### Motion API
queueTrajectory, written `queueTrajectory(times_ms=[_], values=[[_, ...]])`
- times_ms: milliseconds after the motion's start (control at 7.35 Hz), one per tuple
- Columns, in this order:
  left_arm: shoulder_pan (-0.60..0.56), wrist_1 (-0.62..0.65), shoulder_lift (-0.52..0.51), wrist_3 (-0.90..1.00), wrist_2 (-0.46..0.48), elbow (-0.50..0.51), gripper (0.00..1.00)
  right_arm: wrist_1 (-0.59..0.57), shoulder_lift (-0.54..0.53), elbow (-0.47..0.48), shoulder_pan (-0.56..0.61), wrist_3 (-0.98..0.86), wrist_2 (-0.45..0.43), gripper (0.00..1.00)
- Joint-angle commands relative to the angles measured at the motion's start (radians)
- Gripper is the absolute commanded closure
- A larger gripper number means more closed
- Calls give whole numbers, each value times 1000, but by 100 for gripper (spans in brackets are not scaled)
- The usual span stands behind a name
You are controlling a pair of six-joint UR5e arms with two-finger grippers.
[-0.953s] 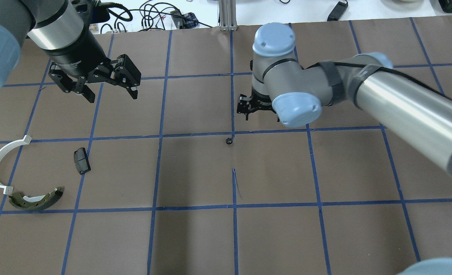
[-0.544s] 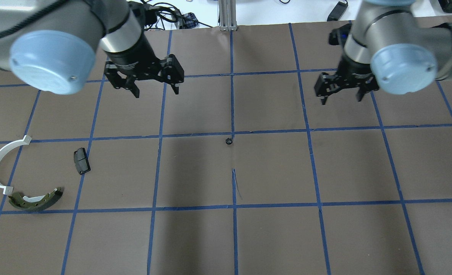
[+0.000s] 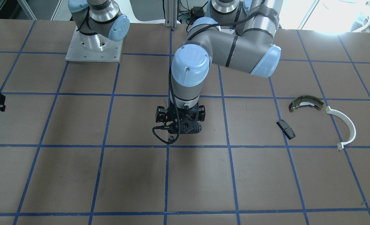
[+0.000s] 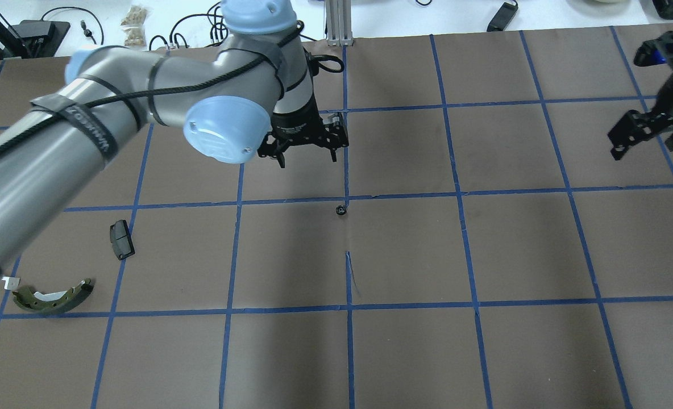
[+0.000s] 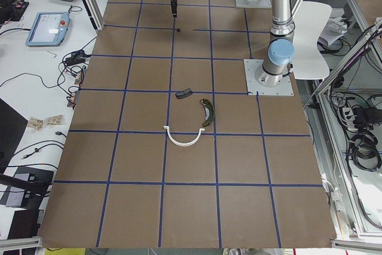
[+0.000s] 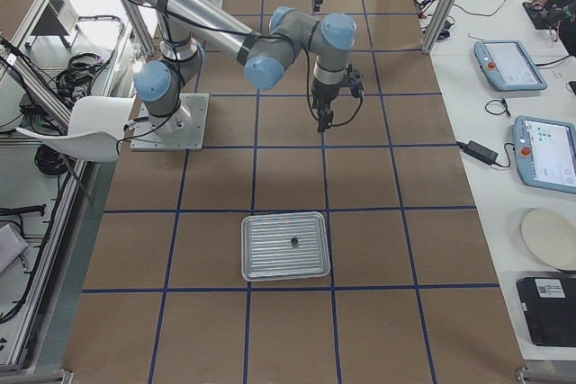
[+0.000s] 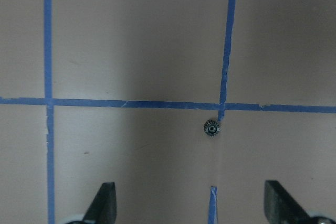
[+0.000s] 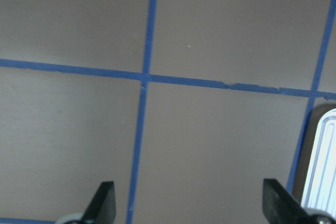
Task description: Place bearing gear from tray to pile
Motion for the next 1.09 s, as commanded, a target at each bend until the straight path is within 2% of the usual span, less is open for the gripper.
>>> queueTrajectory(times_ms=[0,272,544,680,953], values=[[-56,64,-114,-56,5,-1,0,-180,135,-3,-212,-348,13,2],[-68,82,-154,-56,14,-1,0,-283,273,-14,-337,-593,77,3],[-64,85,-164,-38,36,-13,0,-339,340,-11,-390,-686,78,6],[-64,107,-162,-47,36,-32,0,-340,346,-12,-391,-686,78,11],[-61,128,-165,-44,56,-44,5,-340,349,-15,-391,-686,76,28]])
